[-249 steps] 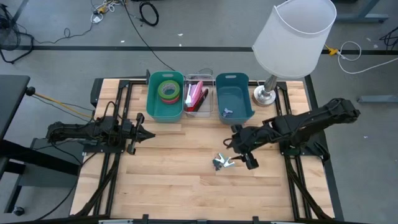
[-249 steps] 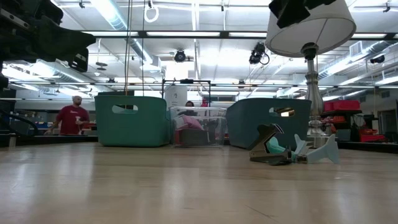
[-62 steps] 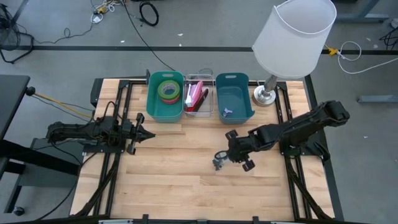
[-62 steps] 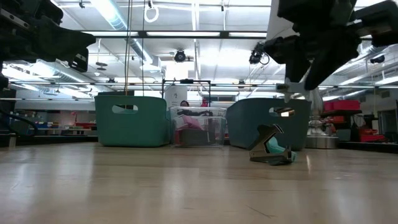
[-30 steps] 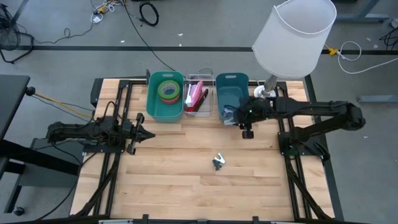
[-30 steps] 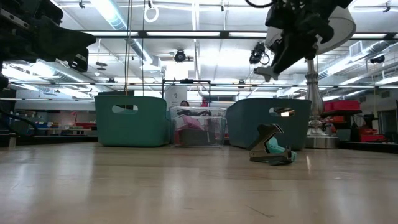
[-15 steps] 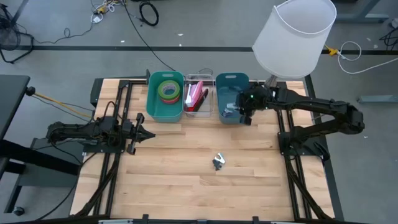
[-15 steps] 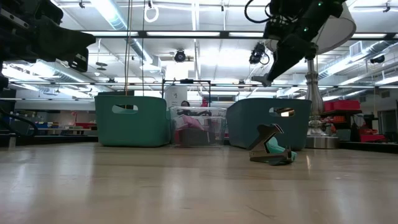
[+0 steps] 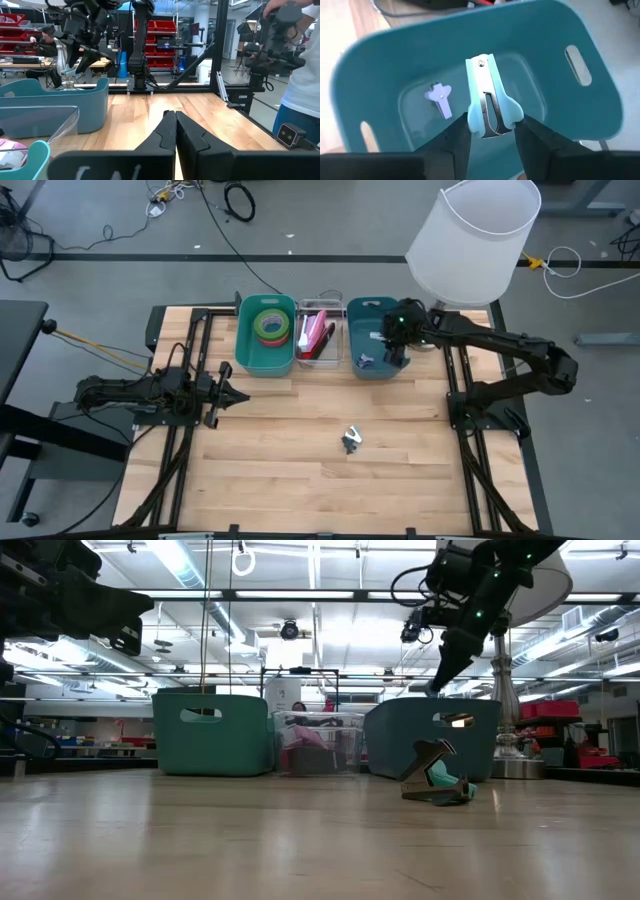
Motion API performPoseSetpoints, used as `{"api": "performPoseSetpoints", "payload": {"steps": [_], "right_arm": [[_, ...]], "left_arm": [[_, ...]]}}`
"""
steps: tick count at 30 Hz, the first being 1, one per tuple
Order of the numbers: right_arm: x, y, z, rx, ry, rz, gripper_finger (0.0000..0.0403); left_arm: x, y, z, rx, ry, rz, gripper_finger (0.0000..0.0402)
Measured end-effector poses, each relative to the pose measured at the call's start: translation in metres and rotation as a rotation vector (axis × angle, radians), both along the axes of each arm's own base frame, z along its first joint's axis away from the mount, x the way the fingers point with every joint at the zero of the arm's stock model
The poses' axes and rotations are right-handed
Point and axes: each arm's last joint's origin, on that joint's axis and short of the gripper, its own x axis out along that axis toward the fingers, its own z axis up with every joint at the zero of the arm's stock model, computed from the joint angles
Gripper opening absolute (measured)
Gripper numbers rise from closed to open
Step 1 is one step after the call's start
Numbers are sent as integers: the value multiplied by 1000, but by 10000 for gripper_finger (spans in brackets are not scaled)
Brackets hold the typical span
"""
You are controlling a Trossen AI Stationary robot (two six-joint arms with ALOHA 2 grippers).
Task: Pick and place Stapler, Stapler remover, tape
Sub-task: Put the blue staple remover into the blue bin
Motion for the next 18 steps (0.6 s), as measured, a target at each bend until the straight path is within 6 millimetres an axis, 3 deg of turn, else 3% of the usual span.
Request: {"api": "performPoseSetpoints", "payload": {"steps": [18], "right_arm": [[23, -18, -54, 91, 199, -51, 144]], "left_arm": [[0, 0, 0, 0, 0, 0, 3]]}}
